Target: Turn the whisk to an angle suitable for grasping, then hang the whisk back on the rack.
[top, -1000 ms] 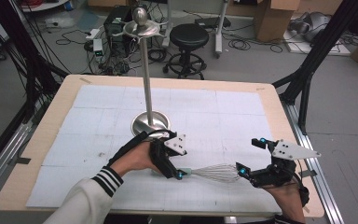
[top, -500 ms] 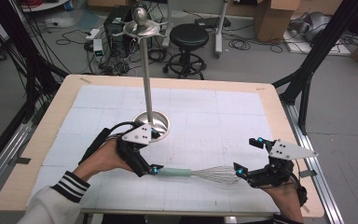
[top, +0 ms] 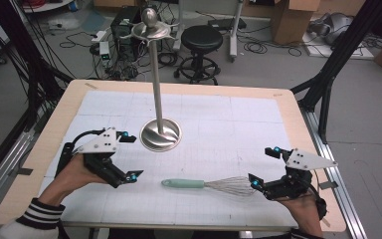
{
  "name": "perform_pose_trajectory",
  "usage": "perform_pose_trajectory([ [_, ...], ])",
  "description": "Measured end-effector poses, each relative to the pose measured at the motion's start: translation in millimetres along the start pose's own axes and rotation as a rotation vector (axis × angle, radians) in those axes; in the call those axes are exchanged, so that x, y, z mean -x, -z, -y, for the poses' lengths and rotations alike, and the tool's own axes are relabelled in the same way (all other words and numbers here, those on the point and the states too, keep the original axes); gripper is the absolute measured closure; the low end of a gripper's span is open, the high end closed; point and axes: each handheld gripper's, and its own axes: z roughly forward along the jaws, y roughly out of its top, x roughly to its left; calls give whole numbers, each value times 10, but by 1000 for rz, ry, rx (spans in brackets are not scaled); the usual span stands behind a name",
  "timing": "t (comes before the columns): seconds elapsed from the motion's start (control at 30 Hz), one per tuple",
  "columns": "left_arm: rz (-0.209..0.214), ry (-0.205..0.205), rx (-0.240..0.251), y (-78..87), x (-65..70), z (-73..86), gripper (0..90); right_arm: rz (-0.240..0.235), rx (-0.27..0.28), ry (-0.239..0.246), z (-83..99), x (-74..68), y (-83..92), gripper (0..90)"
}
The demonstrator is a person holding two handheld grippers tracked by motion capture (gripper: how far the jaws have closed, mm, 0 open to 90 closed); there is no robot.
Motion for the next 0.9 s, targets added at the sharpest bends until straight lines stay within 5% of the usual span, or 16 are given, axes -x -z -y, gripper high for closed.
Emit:
perform_pose_trajectory([
  [0.4,-128,96,40,487,-18,395,17,2,-1,1,-6,14,-36,5],
  [0.9,-160,133,93,661,-56,572,17,-1,-12,6,-15,-13,-47,5],
])
